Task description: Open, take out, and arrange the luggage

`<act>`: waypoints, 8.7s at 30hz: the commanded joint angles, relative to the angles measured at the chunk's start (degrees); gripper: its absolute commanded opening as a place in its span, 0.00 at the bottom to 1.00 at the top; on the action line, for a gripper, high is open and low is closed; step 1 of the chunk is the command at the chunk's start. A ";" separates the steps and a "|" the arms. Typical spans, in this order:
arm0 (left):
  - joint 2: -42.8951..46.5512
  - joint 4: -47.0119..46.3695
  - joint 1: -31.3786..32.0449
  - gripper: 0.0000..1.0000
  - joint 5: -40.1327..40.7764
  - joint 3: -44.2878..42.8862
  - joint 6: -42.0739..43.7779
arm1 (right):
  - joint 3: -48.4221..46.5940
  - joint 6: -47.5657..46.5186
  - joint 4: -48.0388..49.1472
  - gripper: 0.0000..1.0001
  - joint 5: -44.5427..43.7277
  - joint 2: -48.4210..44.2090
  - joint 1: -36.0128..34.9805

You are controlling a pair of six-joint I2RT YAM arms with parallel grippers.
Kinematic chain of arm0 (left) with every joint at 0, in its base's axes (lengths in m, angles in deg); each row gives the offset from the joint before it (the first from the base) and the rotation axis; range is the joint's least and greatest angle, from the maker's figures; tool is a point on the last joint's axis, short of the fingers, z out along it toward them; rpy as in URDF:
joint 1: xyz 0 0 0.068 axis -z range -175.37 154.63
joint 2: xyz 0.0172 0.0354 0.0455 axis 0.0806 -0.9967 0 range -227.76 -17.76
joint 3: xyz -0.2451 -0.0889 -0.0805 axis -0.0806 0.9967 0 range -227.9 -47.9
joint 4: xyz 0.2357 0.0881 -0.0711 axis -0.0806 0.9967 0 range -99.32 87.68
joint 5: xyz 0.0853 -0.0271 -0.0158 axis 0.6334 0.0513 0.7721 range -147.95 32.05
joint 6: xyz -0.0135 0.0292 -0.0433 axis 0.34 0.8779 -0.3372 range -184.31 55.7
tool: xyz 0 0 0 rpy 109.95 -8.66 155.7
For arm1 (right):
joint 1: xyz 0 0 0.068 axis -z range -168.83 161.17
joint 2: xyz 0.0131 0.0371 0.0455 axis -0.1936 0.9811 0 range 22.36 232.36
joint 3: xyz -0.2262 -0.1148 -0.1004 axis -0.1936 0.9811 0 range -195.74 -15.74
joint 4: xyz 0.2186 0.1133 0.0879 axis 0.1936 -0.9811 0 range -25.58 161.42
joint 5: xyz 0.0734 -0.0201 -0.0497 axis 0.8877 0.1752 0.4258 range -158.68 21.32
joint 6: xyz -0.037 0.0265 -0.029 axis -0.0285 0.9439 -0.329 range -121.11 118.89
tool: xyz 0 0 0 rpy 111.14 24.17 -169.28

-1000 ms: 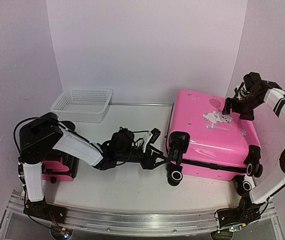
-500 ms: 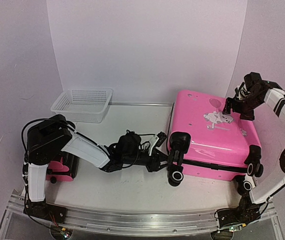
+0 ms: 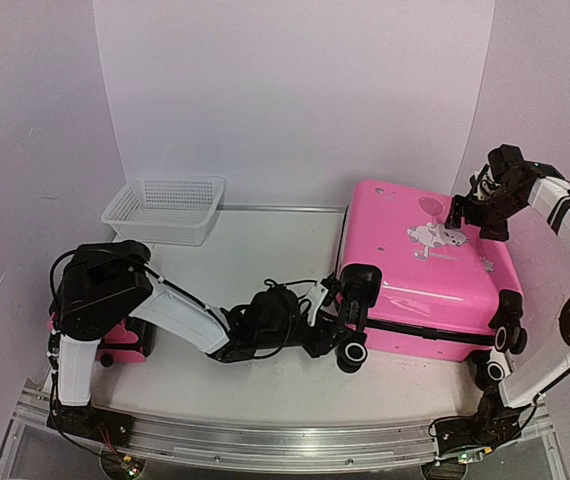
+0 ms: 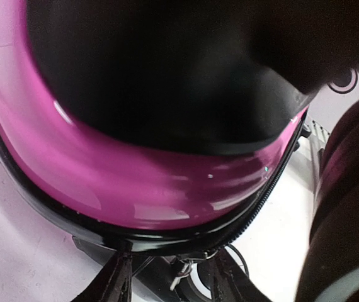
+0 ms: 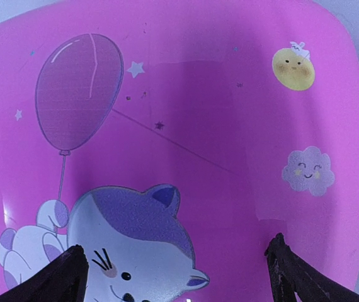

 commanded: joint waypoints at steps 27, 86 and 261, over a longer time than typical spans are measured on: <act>8.99 2.01 -8.03 0.00 14.62 4.82 -1.62 | 8.73 3.44 -0.53 0.98 -3.98 1.30 -0.17; 8.48 3.32 -14.92 0.00 -1.08 5.26 -2.68 | 3.84 -96.68 19.15 0.40 -15.13 11.64 -52.61; 17.02 22.69 -10.39 0.93 -38.50 -8.28 -20.35 | -20.50 13.71 6.24 0.98 29.65 26.82 13.57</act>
